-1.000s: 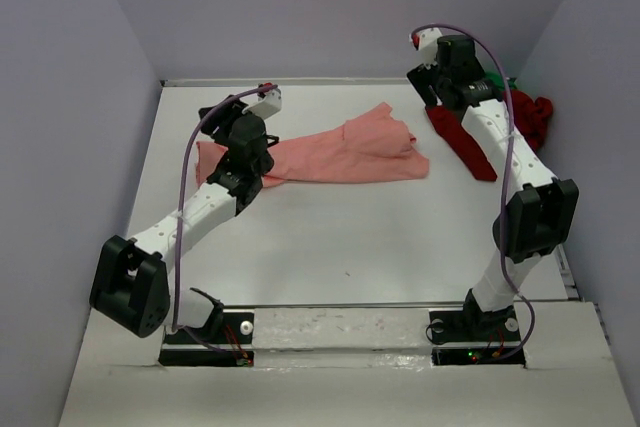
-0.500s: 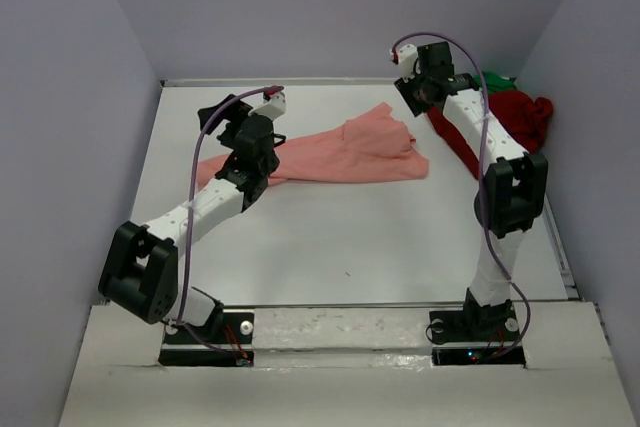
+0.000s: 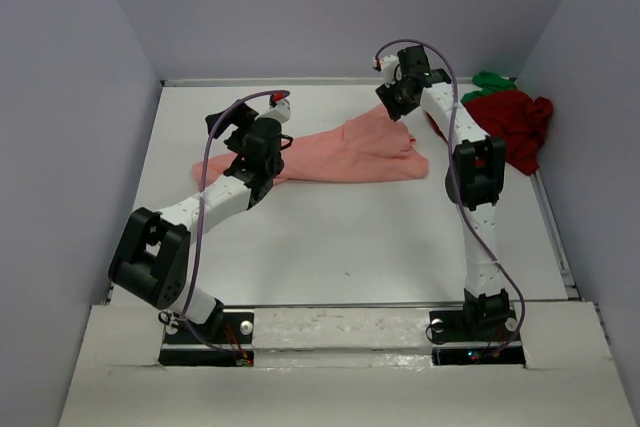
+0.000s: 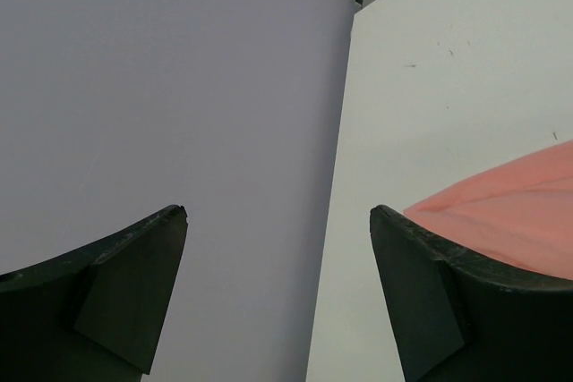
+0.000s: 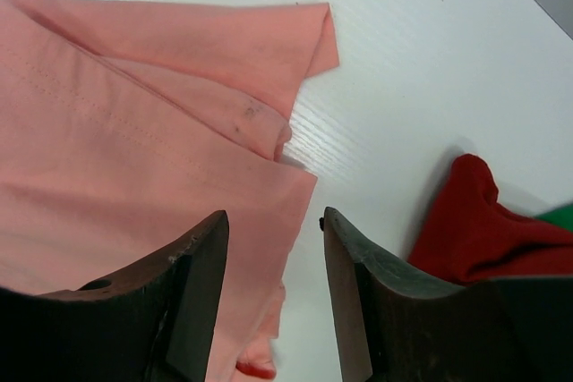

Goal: Fold and stack the t-shirts
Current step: Move the tshirt to the center of the board, then flatten the tshirt out

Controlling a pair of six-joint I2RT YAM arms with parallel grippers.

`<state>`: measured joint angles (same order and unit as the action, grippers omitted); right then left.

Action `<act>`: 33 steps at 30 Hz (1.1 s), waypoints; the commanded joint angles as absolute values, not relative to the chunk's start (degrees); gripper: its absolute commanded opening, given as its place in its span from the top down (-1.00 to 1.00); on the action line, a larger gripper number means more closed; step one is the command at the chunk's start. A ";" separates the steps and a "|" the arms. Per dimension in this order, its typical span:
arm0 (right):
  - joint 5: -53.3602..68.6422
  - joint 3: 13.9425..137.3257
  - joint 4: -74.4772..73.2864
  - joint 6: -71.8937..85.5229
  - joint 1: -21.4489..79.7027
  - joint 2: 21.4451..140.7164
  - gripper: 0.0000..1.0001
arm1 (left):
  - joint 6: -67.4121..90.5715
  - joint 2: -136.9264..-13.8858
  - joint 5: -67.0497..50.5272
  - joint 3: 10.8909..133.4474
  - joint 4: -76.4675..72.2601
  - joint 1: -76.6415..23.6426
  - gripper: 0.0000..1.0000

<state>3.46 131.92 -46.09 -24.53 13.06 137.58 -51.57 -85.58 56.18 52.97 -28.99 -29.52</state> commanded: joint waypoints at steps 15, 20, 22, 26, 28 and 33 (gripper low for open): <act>9.05 127.37 -46.76 -25.05 12.57 137.02 -0.02 | -47.90 -85.08 56.87 53.26 -27.78 -29.27 -0.94; 9.23 125.51 -46.85 -25.14 12.57 136.67 0.06 | -47.11 -85.52 56.69 53.88 -26.54 -29.27 -0.93; 9.05 125.33 -46.84 -25.05 12.57 136.76 0.43 | -46.93 -85.34 56.51 53.88 -26.28 -29.27 -0.93; 8.79 125.51 -46.85 -24.96 12.57 136.58 1.00 | -46.50 -84.99 56.16 53.79 -25.66 -29.36 -0.93; 8.09 125.77 -46.85 -24.79 12.57 136.50 1.00 | -46.41 -84.90 56.08 53.70 -25.49 -29.27 -0.93; 6.59 126.21 -46.93 -25.22 12.57 135.18 1.00 | -45.88 -85.34 55.90 53.96 -25.14 -29.27 -0.93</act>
<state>7.90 125.38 -47.48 -25.04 13.06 140.18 -47.46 -85.80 55.51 52.88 -23.90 -29.52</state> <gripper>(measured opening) 0.010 0.967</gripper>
